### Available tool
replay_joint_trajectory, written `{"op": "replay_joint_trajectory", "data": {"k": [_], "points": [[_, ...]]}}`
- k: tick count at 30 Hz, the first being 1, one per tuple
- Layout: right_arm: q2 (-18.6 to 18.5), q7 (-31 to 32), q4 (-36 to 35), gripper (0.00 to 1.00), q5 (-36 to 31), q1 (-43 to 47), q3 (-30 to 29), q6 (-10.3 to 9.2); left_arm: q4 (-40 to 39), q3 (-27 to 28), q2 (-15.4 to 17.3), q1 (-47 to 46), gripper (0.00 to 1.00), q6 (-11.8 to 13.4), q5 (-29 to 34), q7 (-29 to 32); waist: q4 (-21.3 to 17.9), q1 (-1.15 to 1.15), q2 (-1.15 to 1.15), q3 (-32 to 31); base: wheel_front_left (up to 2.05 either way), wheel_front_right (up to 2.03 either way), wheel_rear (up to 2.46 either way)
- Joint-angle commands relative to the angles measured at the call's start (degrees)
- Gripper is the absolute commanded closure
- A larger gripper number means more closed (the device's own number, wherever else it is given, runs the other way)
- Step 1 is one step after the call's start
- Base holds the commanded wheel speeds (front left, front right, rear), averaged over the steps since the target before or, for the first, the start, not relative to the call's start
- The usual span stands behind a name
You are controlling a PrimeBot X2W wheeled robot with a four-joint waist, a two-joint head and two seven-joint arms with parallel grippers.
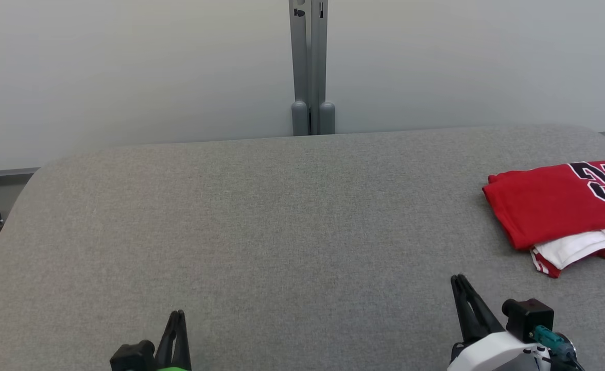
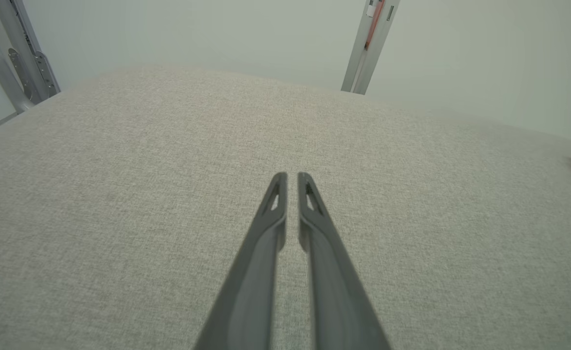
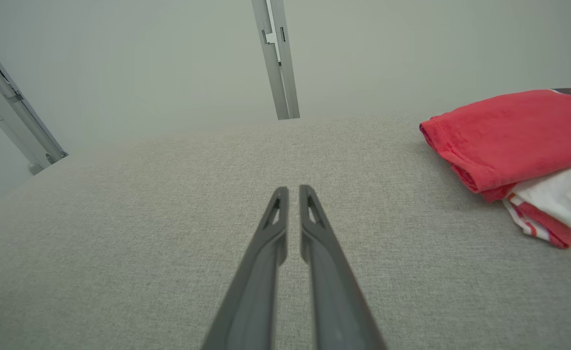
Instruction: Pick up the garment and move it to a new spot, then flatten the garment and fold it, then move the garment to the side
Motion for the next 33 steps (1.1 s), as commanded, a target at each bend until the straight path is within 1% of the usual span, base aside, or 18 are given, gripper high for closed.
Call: {"op": "replay_joint_trajectory", "data": {"k": [1, 15, 33], "points": [[0.0, 0.25, 0.09, 1.0, 0.79, 0.01, -0.14, 0.0, 0.14, 0.24, 0.0, -0.06, 1.0, -0.12, -0.71, 0.27, 0.0, 0.0, 0.0, 0.03, 0.0, 0.0, 0.0], [-0.05, 4.07, -1.08, 1.0, 15.44, -1.35, -2.36, -0.01, -1.36, 3.51, 0.01, -1.82, 1.0, -2.25, -13.93, 4.15, -0.1, 0.0, 0.0, 0.64, 0.0, 0.0, 0.0], [-0.1, 8.14, -2.32, 1.0, 31.1, -2.83, -4.72, -0.02, -3.04, 6.94, 0.03, -3.62, 1.0, -4.53, -28.13, 8.24, -0.22, 0.0, 0.0, 1.42, 0.0, 0.0, 0.0]]}}
